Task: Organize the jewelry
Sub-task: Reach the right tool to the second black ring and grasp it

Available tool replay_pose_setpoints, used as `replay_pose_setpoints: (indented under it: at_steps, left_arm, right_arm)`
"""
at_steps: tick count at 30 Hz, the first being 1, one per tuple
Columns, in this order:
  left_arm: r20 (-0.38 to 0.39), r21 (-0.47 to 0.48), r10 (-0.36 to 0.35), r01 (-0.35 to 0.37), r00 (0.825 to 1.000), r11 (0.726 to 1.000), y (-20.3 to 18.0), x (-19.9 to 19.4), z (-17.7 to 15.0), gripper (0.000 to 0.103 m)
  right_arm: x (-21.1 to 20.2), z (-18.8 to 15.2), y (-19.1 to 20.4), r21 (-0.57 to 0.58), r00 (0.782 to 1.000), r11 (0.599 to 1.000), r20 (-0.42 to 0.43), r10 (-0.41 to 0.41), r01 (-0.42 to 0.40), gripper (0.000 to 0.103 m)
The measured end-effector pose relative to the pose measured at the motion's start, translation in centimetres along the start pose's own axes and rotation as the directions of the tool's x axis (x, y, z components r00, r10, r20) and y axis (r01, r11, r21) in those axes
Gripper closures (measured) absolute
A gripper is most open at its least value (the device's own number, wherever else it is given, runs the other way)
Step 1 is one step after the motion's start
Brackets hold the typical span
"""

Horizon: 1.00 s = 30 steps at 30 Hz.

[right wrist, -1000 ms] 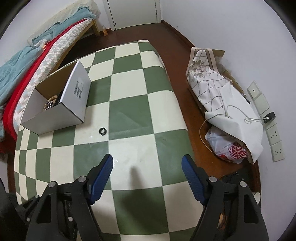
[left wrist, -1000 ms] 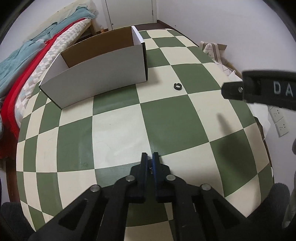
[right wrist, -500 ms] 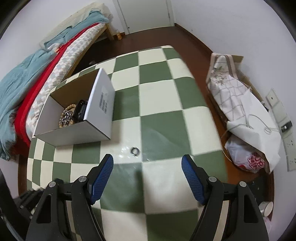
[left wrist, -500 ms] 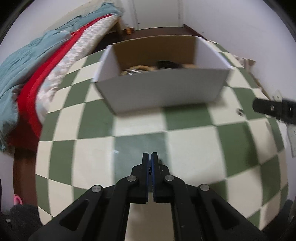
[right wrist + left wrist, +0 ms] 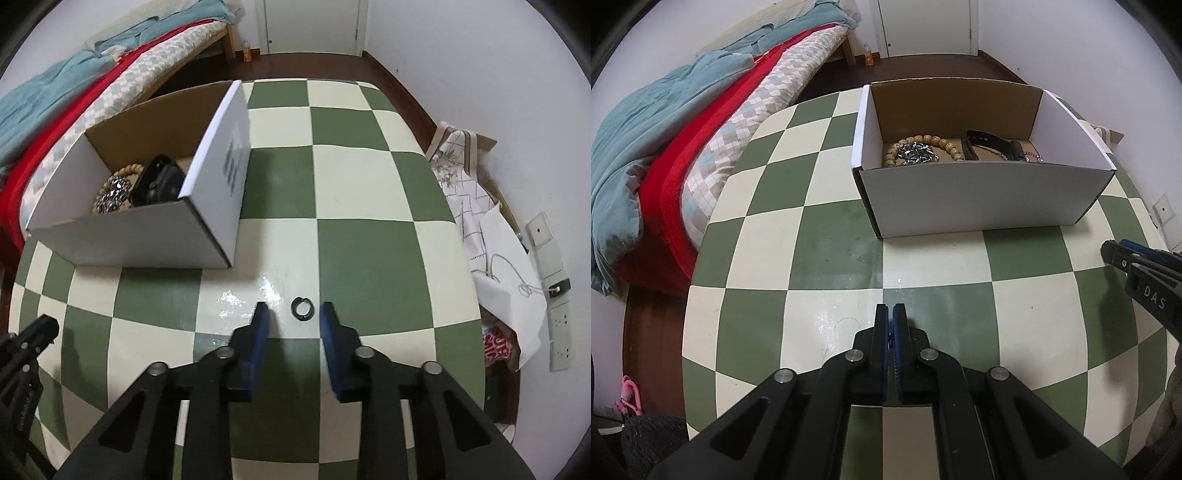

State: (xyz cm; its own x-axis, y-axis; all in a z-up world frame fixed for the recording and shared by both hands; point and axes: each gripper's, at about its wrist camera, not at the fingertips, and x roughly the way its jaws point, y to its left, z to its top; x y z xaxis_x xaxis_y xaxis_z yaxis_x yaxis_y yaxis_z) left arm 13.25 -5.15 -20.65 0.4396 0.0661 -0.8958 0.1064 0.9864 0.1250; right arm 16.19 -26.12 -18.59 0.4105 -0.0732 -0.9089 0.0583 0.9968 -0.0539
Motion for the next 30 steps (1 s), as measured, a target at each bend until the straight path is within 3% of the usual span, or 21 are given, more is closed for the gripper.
replay_pose_setpoints:
  at_steps: [2,7,9,16,19,21,23,26,28,30]
  left_arm:
    - [-0.003,-0.003,-0.002,0.002,1.0,1.0,0.0,0.0,0.0,0.103]
    - [0.0,-0.004,-0.006,0.006,1.0,1.0,0.0,-0.1,0.0,0.103]
    - [0.004,-0.005,-0.008,0.009,1.0,1.0,0.0,-0.3,0.1,0.103]
    - [0.016,-0.01,-0.023,0.023,1.0,1.0,0.1,-1.0,0.6,0.103]
    - [0.017,-0.015,-0.027,0.028,0.999,0.999,0.0,-1.1,0.8,0.103]
    - [0.018,-0.018,-0.029,0.029,0.999,0.999,0.1,-1.2,0.9,0.103]
    - [0.021,-0.022,-0.03,0.031,0.999,0.999,0.1,-1.3,1.0,0.103]
    - [0.024,-0.028,-0.032,0.033,0.999,0.999,0.2,-1.4,1.2,0.103]
    - [0.026,-0.031,-0.032,0.033,0.999,0.999,0.2,-1.4,1.3,0.103]
    - [0.027,-0.033,-0.033,0.033,0.999,0.999,0.3,-1.5,1.3,0.103]
  right_arm:
    - [0.0,-0.1,0.2,-0.012,1.0,1.0,0.006,-0.006,0.006,0.091]
    - [-0.1,-0.3,0.4,-0.029,1.0,0.999,0.014,-0.015,0.015,0.093]
    - [-0.2,-0.5,0.4,-0.03,1.0,0.999,0.017,-0.011,0.012,0.103]
    - [-0.8,-0.5,0.1,-0.006,1.0,1.0,0.02,0.016,-0.016,0.103]
    - [-0.2,-0.1,-0.2,0.018,1.0,1.0,0.001,0.023,-0.023,0.094]
    - [0.0,0.1,-0.1,0.015,1.0,1.0,0.002,0.025,-0.025,0.074]
    - [0.2,0.2,0.1,0.011,1.0,1.0,-0.001,0.014,-0.014,0.066]
    - [0.4,0.3,0.5,-0.005,1.0,1.0,0.006,-0.005,0.005,0.064]
    - [0.4,0.3,0.6,-0.003,1.0,1.0,0.018,-0.012,0.013,0.067]
    - [0.3,0.3,0.8,-0.011,0.999,1.0,0.033,-0.021,0.021,0.095]
